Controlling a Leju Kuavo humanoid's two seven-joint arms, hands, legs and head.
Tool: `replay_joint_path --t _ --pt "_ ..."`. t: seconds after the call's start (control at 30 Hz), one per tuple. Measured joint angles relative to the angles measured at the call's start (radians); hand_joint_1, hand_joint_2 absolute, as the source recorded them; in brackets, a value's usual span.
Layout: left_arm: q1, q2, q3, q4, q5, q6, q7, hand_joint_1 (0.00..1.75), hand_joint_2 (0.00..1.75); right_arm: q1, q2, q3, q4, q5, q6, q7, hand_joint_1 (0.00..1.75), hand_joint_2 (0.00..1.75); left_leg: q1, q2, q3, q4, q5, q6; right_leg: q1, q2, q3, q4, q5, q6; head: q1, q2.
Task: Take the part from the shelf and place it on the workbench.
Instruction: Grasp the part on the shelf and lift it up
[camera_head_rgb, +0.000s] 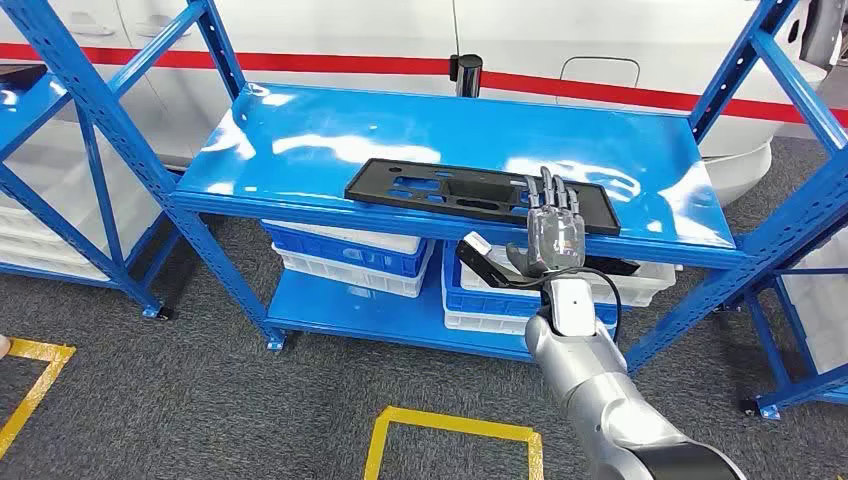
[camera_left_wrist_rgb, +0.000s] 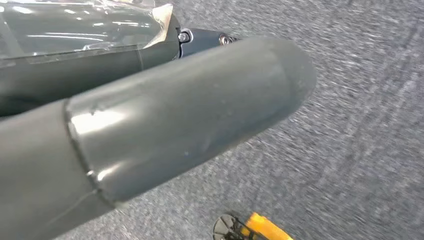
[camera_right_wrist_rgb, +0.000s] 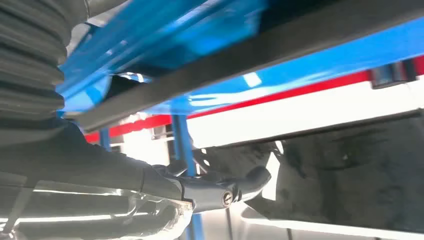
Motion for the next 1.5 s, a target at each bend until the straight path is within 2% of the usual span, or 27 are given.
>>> replay_joint_path --t 0.07,0.1,0.17,0.2,0.27,0.3,0.33,0.37,0.43,0.47,0.5,0.57,0.63,0.7,0.73,0.8,0.83,0.87,0.9,0.97,1.0,1.03,1.1,1.17,1.33,1.43,1.5 --pt "0.001 0.000 -0.003 0.000 -0.002 0.001 0.000 0.00 0.00 0.005 0.002 0.000 -0.008 0.003 0.000 0.000 0.00 1.75 -0.002 -0.001 0.005 0.000 0.009 0.007 0.000 0.000 0.000 -0.002 -0.005 0.008 0.000 0.000" --pt "0.001 0.001 -0.007 0.000 -0.005 0.002 0.001 0.00 0.00 0.010 0.004 0.000 -0.016 0.005 0.000 0.001 0.00 1.75 -0.001 -0.002 0.013 -0.004 0.016 0.014 0.003 -0.001 0.001 -0.003 -0.011 0.016 0.000 0.000" --pt "0.002 0.001 -0.014 0.000 -0.011 0.003 0.004 0.00 0.00 0.017 0.007 0.000 -0.033 0.009 0.000 0.006 0.00 1.75 0.000 -0.002 0.029 -0.016 0.021 0.027 0.005 -0.002 -0.010 0.032 -0.031 0.023 0.001 0.000" --pt "0.002 0.002 -0.018 0.001 -0.015 0.003 0.006 0.00 0.00 0.021 0.006 0.000 -0.040 0.010 0.000 0.008 0.00 1.75 0.001 -0.002 0.037 -0.021 0.019 0.033 0.005 -0.002 -0.034 0.081 -0.050 0.021 0.002 0.000" --pt "0.000 0.003 -0.027 0.001 -0.021 0.000 0.010 0.00 0.00 0.034 0.004 -0.001 -0.049 0.010 0.000 0.013 0.00 1.75 -0.002 -0.003 0.047 -0.021 0.009 0.042 0.004 -0.003 -0.124 0.227 -0.096 0.014 0.003 0.000" --pt "0.000 0.004 -0.032 0.001 -0.024 -0.003 0.011 0.00 0.00 0.044 0.002 -0.001 -0.053 0.010 0.000 0.014 0.00 1.75 -0.004 -0.005 0.052 -0.021 0.003 0.044 0.004 -0.003 -0.168 0.284 -0.107 0.015 0.004 0.000" --pt "0.001 0.005 -0.036 0.001 -0.026 -0.006 0.013 0.00 0.00 0.055 0.000 -0.001 -0.057 0.009 0.000 0.015 0.00 1.75 -0.006 -0.008 0.058 -0.021 -0.004 0.045 0.004 -0.003 -0.195 0.308 -0.101 0.020 0.004 0.000" --pt "0.001 0.006 -0.040 0.001 -0.027 -0.008 0.014 0.00 0.00 0.064 -0.001 -0.001 -0.062 0.009 0.000 0.015 0.00 1.75 -0.008 -0.011 0.067 -0.021 -0.011 0.045 0.004 -0.003 -0.200 0.286 -0.075 0.027 0.004 0.000" --pt "0.002 0.007 -0.047 0.001 -0.027 -0.009 0.018 0.00 0.00 0.072 -0.003 -0.001 -0.070 0.009 0.000 0.015 0.00 1.75 -0.011 -0.014 0.088 -0.020 -0.028 0.042 0.005 -0.003 -0.158 0.146 0.013 0.037 0.005 0.000" --pt "0.002 0.007 -0.050 0.001 -0.026 -0.009 0.020 0.00 0.00 0.072 -0.004 -0.001 -0.072 0.009 0.000 0.014 0.00 1.75 -0.014 -0.015 0.097 -0.019 -0.037 0.038 0.008 -0.003 -0.130 0.078 0.051 0.035 0.004 0.000" --pt "0.001 0.007 -0.051 0.001 -0.025 -0.008 0.022 0.00 0.00 0.071 -0.003 -0.001 -0.074 0.009 0.000 0.014 0.00 1.75 -0.016 -0.016 0.103 -0.019 -0.045 0.034 0.011 -0.003 -0.110 0.033 0.075 0.029 0.004 0.000" --pt "-0.001 0.007 -0.053 0.002 -0.019 -0.007 0.027 0.00 0.00 0.066 -0.001 0.000 -0.074 0.010 0.000 0.014 0.00 1.75 -0.016 -0.016 0.109 -0.019 -0.057 0.024 0.015 -0.002 -0.095 0.013 0.082 0.014 0.003 0.000" --pt "-0.002 0.008 -0.054 0.002 -0.014 -0.003 0.031 0.00 0.00 0.058 0.003 0.001 -0.074 0.011 0.000 0.015 0.00 1.75 -0.010 -0.014 0.111 -0.017 -0.067 0.012 0.008 0.000 -0.089 0.006 0.079 0.001 0.003 0.000" --pt "-0.003 0.009 -0.054 0.002 -0.008 0.001 0.031 0.00 0.00 0.052 0.010 0.004 -0.073 0.011 0.000 0.016 0.00 1.75 -0.006 -0.011 0.090 0.035 -0.097 -0.002 0.000 0.000 -0.075 -0.004 0.076 -0.013 0.002 0.000" --pt "-0.003 0.011 -0.054 0.002 -0.005 0.004 0.029 0.00 0.00 0.051 0.014 0.006 -0.072 0.011 0.000 0.017 0.00 1.75 -0.002 -0.010 0.059 0.092 -0.122 -0.009 -0.002 0.000 -0.069 -0.006 0.073 -0.020 0.002 0.000" --pt "-0.002 0.012 -0.054 0.002 0.004 0.007 0.023 0.00 0.00 0.050 0.021 0.011 -0.069 0.010 0.000 0.018 0.00 1.75 0.005 -0.008 -0.027 0.232 -0.169 -0.021 -0.003 0.000 -0.062 -0.006 0.065 -0.028 0.001 0.000" --pt "-0.001 0.013 -0.054 0.002 0.007 0.009 0.020 0.00 0.00 0.051 0.023 0.013 -0.067 0.010 0.000 0.018 0.00 1.75 0.009 -0.008 -0.063 0.275 -0.171 -0.026 -0.003 0.000 -0.059 -0.006 0.061 -0.029 0.001 0.000" --pt "-0.001 0.013 -0.054 0.002 0.010 0.010 0.017 0.00 0.00 0.053 0.025 0.015 -0.066 0.010 0.000 0.018 0.00 1.75 0.014 -0.007 -0.080 0.279 -0.151 -0.030 -0.004 0.000 -0.055 -0.006 0.056 -0.027 0.001 0.000" --pt "0.000 0.014 -0.054 0.002 0.011 0.011 0.015 0.00 0.00 0.054 0.026 0.015 -0.065 0.010 0.000 0.018 0.00 1.75 0.018 -0.006 -0.075 0.241 -0.112 -0.033 -0.006 0.001 -0.048 -0.005 0.050 -0.023 0.001 0.000" --pt "0.000 0.015 -0.054 0.002 0.012 0.011 0.012 0.00 0.00 0.055 0.027 0.017 -0.065 0.010 0.000 0.018 0.00 1.75 0.023 -0.003 -0.023 0.102 -0.023 -0.038 -0.007 0.003 -0.034 -0.002 0.037 -0.012 0.001 0.000" --pt "-0.001 0.015 -0.054 0.003 0.012 0.011 0.011 0.00 0.00 0.055 0.028 0.017 -0.065 0.009 0.000 0.019 0.00 1.75 0.023 -0.003 0.003 0.046 0.001 -0.036 -0.005 0.003 -0.031 0.000 0.031 -0.005 0.001 0.000" --pt "-0.001 0.015 -0.054 0.003 0.012 0.011 0.010 0.00 0.00 0.055 0.028 0.018 -0.065 0.009 0.000 0.019 0.00 1.75 0.023 -0.004 0.018 0.011 0.013 -0.032 -0.001 0.004 -0.031 0.003 0.026 -0.001 0.001 0.000" --pt "-0.001 0.014 -0.054 0.003 0.013 0.011 0.008 0.00 0.00 0.055 0.028 0.018 -0.065 0.008 0.000 0.019 0.00 1.75 0.018 -0.006 0.024 -0.003 0.013 -0.023 0.007 0.004 -0.034 0.007 0.021 0.000 0.001 0.000" --pt "0.001 0.013 -0.055 0.003 0.013 0.010 0.006 0.00 0.00 0.056 0.027 0.018 -0.065 0.007 0.000 0.019 0.00 1.75 0.010 -0.008 0.023 -0.003 0.014 -0.021 0.010 0.003 -0.034 0.006 0.022 0.000 0.002 0.000" --pt "0.001 0.013 -0.055 0.003 0.012 0.010 0.006 0.00 0.00 0.056 0.026 0.018 -0.065 0.007 0.000 0.020 0.00 1.75 -0.004 -0.009 0.023 -0.003 0.010 -0.003 0.005 0.001 -0.033 0.000 0.023 0.004 0.002 0.000" --pt "0.001 0.012 -0.056 0.003 0.007 0.009 0.004 0.00 0.00 0.056 0.025 0.018 -0.065 0.003 0.000 0.021 0.00 1.75 -0.007 -0.009 0.023 -0.003 0.009 0.001 0.002 0.001 -0.033 -0.002 0.023 0.007 0.002 0.000" --pt "0.001 0.011 -0.060 0.003 0.003 0.008 0.001 0.00 0.00 0.057 0.023 0.018 -0.065 -0.003 0.000 0.021 0.00 1.75 -0.008 -0.009 0.023 -0.003 0.009 0.003 0.000 0.001 -0.033 -0.002 0.023 0.015 0.002 0.000"
